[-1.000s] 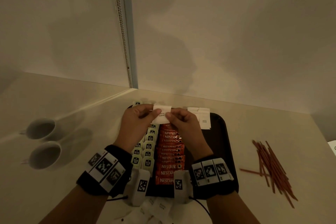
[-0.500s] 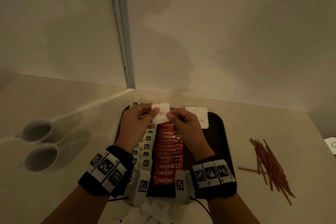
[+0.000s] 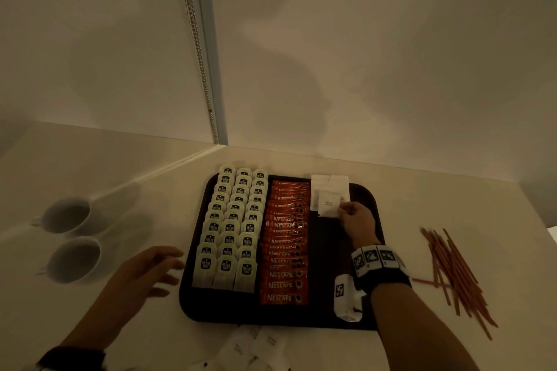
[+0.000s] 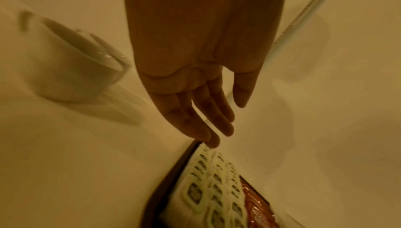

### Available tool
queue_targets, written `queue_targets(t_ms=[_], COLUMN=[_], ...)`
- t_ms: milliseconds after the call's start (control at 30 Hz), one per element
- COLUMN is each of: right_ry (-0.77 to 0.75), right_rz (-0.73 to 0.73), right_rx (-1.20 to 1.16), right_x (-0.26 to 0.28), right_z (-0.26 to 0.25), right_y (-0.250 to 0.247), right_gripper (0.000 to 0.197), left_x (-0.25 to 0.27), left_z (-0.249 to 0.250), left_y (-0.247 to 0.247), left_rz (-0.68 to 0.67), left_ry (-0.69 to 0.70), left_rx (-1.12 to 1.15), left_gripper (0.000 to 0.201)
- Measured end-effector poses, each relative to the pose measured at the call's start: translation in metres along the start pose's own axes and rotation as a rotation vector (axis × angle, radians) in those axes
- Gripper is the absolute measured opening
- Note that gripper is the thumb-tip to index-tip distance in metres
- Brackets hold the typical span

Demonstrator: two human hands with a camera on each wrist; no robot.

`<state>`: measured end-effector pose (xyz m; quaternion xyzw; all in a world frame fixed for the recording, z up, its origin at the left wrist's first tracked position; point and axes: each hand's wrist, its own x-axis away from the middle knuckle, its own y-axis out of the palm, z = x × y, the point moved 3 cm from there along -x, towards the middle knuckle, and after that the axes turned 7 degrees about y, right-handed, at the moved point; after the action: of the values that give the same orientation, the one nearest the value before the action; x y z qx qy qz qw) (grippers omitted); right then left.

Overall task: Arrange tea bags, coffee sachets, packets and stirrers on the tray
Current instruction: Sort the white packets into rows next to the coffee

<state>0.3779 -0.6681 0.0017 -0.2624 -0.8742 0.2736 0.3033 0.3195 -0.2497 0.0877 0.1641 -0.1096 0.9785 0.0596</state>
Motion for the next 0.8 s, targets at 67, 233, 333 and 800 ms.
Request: queue_targets(t_ms=[67,233,333,800], right_ry=[0.002,0.007,-0.003,-0.37], right_rz=[-0.014,0.026,0.061,-0.396], right_rx=[0.002,0.007,0.019,0.057], right_x=[0.0,0.003,0.006,0.115], right_z=[-0.002,-0.01,-0.015,-0.053], right_y=[0.005,0.011,0.011,-0.001], right_gripper=[0.021,0.024,0.024,0.013], left_x=[0.007,0.02,0.029,0.086], left_z=[-0.016,-0.049,-0.063,-0.07], left_y=[-0.011,-0.036,-0.048,-0.075], left_rz=[0.031,0.109,0.141,0.17], left_ry=[-0.038,-0.136,-0.184,-0.154], left_rx=[0.001,-0.004,-0.005,-0.042], left_gripper=[0.019,0.019,0.018,0.018])
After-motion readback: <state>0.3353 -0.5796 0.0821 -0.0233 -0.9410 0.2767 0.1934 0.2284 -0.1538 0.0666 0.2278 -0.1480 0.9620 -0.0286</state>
